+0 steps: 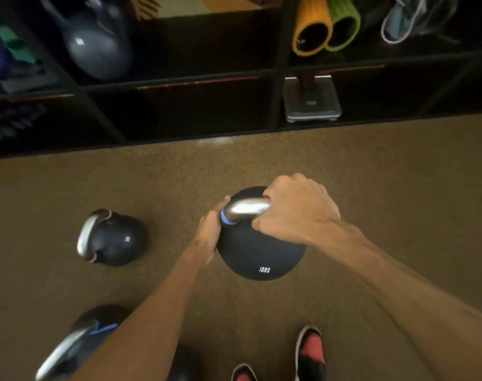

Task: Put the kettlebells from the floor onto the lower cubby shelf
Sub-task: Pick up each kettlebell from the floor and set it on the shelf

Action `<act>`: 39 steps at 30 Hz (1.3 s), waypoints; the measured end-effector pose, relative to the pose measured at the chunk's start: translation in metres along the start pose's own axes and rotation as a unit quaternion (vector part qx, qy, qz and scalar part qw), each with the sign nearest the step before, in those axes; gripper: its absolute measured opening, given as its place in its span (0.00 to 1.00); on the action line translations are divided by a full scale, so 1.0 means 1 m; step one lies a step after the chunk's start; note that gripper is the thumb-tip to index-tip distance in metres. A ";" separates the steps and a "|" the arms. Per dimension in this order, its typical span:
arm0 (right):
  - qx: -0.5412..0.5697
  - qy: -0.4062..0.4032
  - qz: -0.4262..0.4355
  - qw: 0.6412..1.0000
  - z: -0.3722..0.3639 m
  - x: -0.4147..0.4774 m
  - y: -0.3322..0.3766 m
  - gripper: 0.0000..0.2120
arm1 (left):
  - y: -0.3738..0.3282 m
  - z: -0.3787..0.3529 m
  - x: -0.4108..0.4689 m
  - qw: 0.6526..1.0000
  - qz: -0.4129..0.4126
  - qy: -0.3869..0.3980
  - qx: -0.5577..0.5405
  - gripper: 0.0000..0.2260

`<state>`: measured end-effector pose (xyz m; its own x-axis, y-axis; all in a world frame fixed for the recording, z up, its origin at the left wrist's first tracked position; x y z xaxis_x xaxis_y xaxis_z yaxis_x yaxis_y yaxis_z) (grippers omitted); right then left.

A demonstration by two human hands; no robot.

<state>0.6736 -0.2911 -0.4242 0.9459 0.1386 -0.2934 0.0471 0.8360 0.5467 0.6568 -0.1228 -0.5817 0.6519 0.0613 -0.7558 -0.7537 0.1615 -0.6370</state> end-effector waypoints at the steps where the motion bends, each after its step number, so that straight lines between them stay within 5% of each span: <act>1: 0.002 0.001 0.009 1.000 0.003 0.013 0.010 0.08 | -0.009 0.009 0.006 1.000 -0.002 -0.003 -0.010 0.29; 6: -0.018 0.014 0.073 0.997 0.015 0.103 0.062 0.05 | -0.058 0.063 0.063 0.997 0.004 -0.061 -0.045 0.17; 22: -0.045 0.015 0.117 0.992 0.038 0.380 0.156 0.06 | -0.231 0.163 0.258 0.993 -0.013 -0.051 -0.107 0.19; 39: -0.015 -0.044 0.152 0.987 0.071 0.572 0.233 0.11 | -0.397 0.264 0.383 0.990 -0.066 -0.073 -0.100 0.22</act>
<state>1.2485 -0.0548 -0.4095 0.9389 0.3404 -0.0501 -0.2514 0.7783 0.5754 1.2273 0.0971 -0.5785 0.7400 0.1967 -0.6432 -0.6528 -0.0203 -0.7572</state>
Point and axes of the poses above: each hand's wrist, its own x-axis towards the middle knuckle, its own z-axis out of the back of the hand, y = z × x, the point moved 6 cm from there along x, towards the middle knuckle, and after that the axes turned 15 degrees about x, right-handed, at the moved point
